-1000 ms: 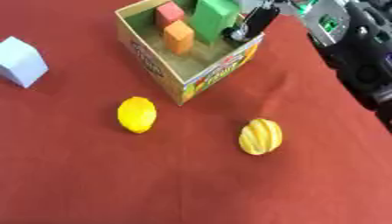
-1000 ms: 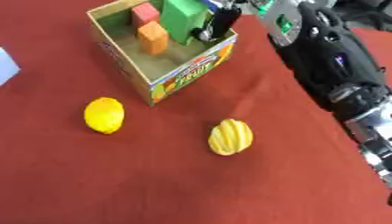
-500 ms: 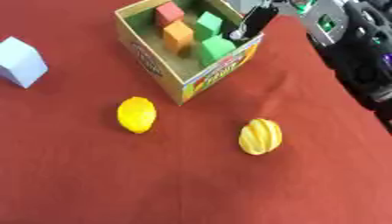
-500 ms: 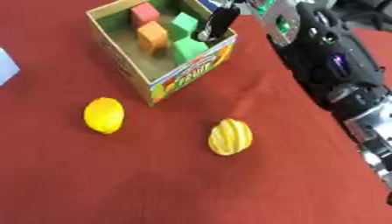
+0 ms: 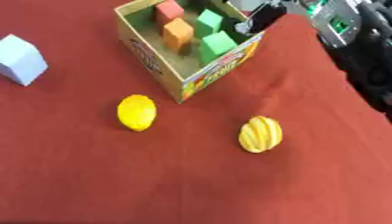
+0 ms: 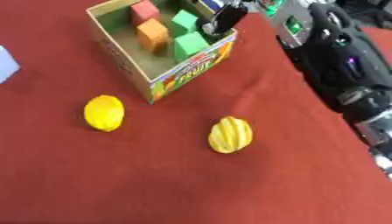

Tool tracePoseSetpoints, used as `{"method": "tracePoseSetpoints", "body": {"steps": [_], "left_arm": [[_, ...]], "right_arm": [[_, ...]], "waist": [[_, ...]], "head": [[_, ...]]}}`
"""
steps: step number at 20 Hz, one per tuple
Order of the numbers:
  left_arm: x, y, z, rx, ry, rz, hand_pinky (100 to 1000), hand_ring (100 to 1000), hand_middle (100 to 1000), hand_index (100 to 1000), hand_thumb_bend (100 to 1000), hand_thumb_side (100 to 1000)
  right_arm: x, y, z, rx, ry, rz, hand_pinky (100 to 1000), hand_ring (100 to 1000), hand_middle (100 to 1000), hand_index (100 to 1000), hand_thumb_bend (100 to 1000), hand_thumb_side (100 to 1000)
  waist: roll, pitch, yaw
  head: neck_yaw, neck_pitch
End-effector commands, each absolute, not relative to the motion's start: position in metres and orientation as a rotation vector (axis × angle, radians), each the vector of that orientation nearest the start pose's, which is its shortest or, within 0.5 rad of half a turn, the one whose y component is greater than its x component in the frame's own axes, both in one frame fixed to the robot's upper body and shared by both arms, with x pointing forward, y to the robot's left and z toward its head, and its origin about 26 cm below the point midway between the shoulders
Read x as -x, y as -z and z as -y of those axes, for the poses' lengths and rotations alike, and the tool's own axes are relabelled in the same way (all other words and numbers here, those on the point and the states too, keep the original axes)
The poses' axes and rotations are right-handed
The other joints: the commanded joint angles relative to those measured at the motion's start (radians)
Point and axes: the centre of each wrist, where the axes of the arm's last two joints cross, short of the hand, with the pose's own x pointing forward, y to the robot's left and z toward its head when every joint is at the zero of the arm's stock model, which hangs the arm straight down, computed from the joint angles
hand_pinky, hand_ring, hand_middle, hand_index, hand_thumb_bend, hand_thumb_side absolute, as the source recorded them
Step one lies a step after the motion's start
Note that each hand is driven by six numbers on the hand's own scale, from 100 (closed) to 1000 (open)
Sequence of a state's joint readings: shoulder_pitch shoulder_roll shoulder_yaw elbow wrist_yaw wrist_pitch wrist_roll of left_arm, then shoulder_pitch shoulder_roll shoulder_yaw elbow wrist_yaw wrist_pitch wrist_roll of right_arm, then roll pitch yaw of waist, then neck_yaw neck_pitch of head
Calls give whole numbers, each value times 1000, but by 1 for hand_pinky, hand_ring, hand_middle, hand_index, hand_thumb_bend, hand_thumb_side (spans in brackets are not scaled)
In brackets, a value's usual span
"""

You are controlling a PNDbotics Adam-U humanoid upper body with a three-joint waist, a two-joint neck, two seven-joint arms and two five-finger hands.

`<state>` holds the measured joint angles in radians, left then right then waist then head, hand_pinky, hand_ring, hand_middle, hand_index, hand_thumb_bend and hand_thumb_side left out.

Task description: Pick up objects on the table and place them in the box.

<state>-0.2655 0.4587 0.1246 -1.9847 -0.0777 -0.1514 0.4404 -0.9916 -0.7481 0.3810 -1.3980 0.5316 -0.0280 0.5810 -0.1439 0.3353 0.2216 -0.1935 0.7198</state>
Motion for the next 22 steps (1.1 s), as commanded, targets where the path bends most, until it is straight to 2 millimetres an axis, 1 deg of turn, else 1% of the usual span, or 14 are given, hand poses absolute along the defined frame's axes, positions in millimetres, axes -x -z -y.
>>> {"method": "tracePoseSetpoints", "body": {"steps": [1, 2, 5, 6, 7, 9, 14, 18, 22], "left_arm": [[-291, -223, -317, -682, -31, 2506, 756, 567, 543, 815, 100, 496], [-291, -223, -317, -684, -32, 2505, 756, 567, 543, 814, 100, 497], [-291, -222, -317, -688, -37, 2501, 756, 568, 543, 814, 100, 497], [-291, -222, -317, -687, -38, 2501, 756, 568, 543, 814, 100, 497], [-291, -222, -317, -684, -39, 2502, 756, 569, 543, 814, 100, 497], [-291, -222, -316, -678, -39, 2502, 756, 569, 543, 814, 100, 496], [-292, -222, -313, -658, -40, 2503, 756, 569, 543, 814, 100, 497], [-292, -221, -312, -644, -44, 2502, 756, 568, 543, 814, 100, 499], [-292, -220, -311, -637, -46, 2501, 755, 568, 543, 814, 100, 502]], "right_arm": [[-371, -346, 270, 966, -1733, 1541, 879, 881, 744, 853, 135, 138], [-357, -345, 272, 968, -1745, 1542, 876, 876, 741, 848, 111, 136], [-315, -342, 275, 957, -1761, 1540, 873, 873, 742, 845, 100, 138], [-303, -339, 274, 948, -1760, 1538, 872, 873, 742, 846, 100, 148], [-296, -335, 276, 934, -1755, 1529, 872, 874, 744, 847, 100, 161], [-290, -326, 281, 894, -1754, 1514, 870, 875, 747, 848, 100, 182], [-290, -296, 286, 808, -1813, 1477, 861, 879, 760, 863, 100, 274], [-290, -277, 283, 768, -1855, 1449, 860, 885, 772, 876, 100, 287], [-291, -265, 279, 776, -1830, 1409, 859, 888, 777, 880, 100, 302]], "waist": [[13, -26, -8], [15, -26, -12], [19, -25, -22], [21, -25, -25], [23, -25, -26], [29, -25, -29], [40, -25, -28], [44, -25, -22], [43, -24, -17]], "head": [[16, 5], [20, 6], [29, 9], [31, 10], [33, 11], [36, 14], [37, 23], [41, 24], [40, 21]]}}
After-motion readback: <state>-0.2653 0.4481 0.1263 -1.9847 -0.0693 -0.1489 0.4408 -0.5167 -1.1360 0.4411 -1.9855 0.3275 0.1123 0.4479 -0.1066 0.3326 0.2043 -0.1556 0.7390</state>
